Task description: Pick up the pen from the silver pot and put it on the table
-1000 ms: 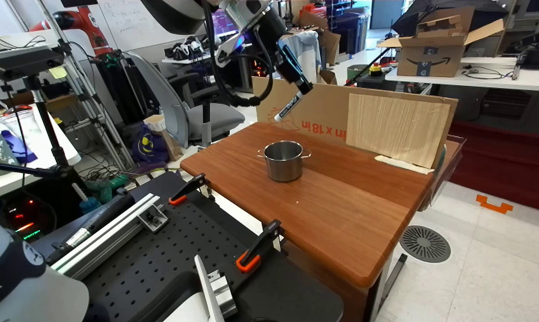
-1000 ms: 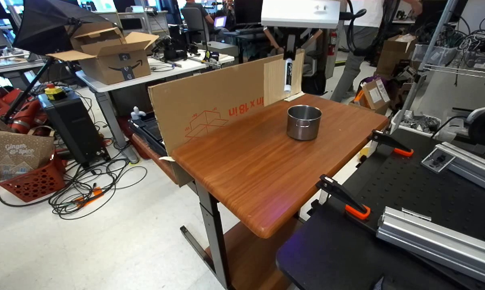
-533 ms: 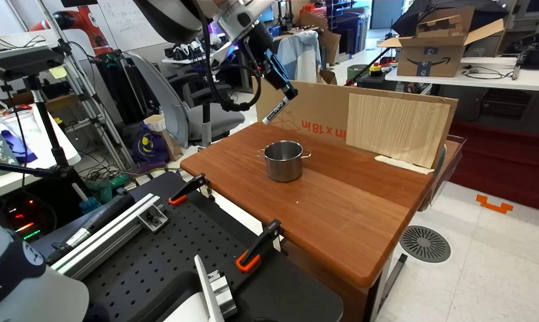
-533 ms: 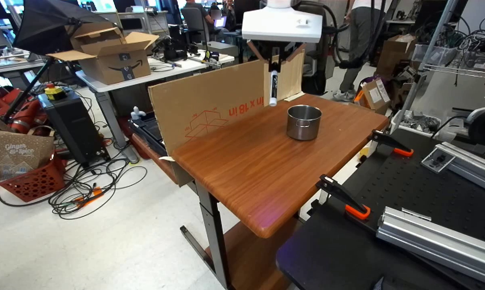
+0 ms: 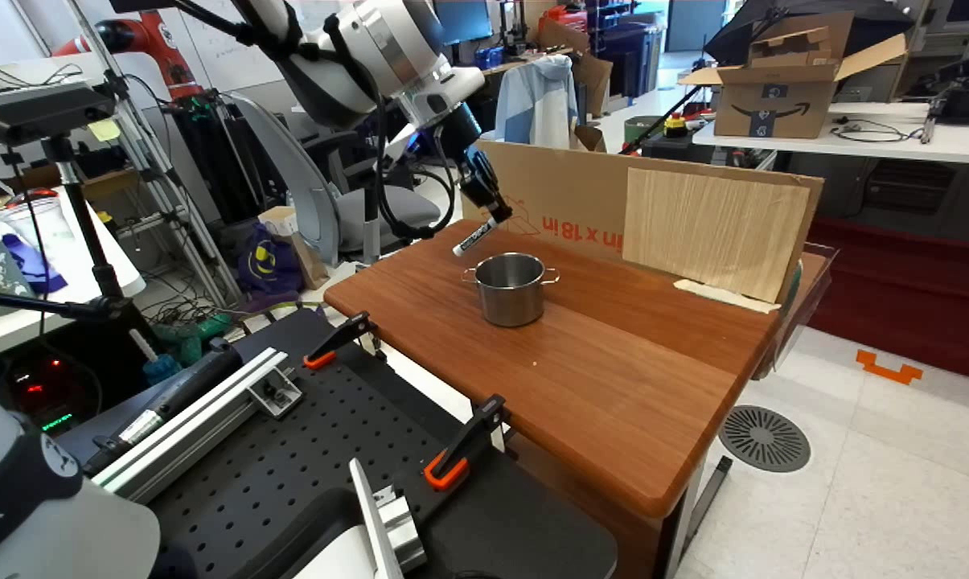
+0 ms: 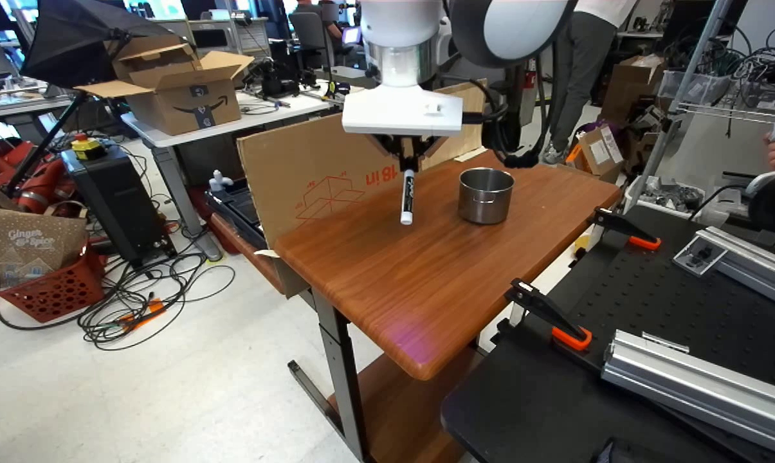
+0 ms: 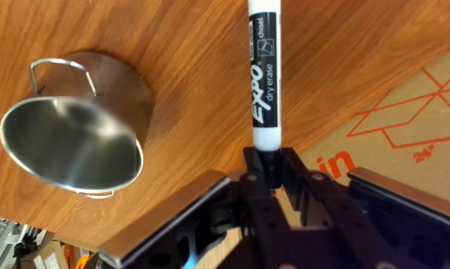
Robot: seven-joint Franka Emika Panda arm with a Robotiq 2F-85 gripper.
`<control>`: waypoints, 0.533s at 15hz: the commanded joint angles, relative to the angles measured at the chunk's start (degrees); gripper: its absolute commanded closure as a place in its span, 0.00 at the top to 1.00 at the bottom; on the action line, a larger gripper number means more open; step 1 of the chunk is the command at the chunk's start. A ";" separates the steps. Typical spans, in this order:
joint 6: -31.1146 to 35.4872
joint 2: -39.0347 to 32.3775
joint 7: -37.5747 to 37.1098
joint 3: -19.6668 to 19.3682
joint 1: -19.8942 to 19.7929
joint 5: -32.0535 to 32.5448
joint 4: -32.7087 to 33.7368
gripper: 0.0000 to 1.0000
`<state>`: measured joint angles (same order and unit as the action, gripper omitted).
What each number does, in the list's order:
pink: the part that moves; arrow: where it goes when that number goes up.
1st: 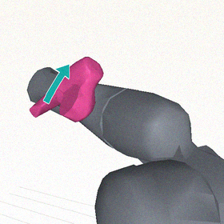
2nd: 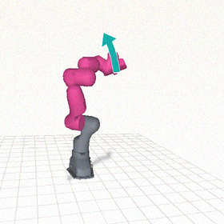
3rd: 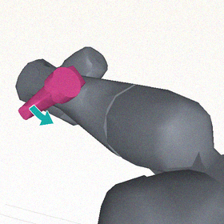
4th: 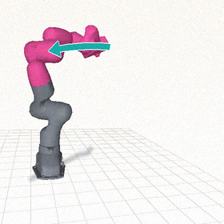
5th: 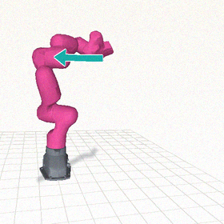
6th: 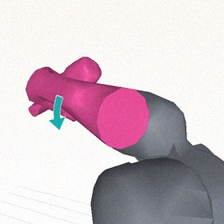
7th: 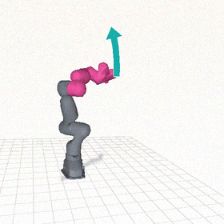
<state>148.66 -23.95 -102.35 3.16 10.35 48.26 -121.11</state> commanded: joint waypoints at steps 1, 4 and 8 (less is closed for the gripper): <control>1.12 -5.32 0.97 -0.75 2.31 -3.22 4.78 0.05; 1.20 -8.92 1.87 -0.89 3.99 -5.26 7.74 0.05; 0.98 -12.79 4.31 -0.98 5.33 -8.10 10.21 0.05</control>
<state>148.68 -33.84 -101.16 3.18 14.43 43.48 -113.12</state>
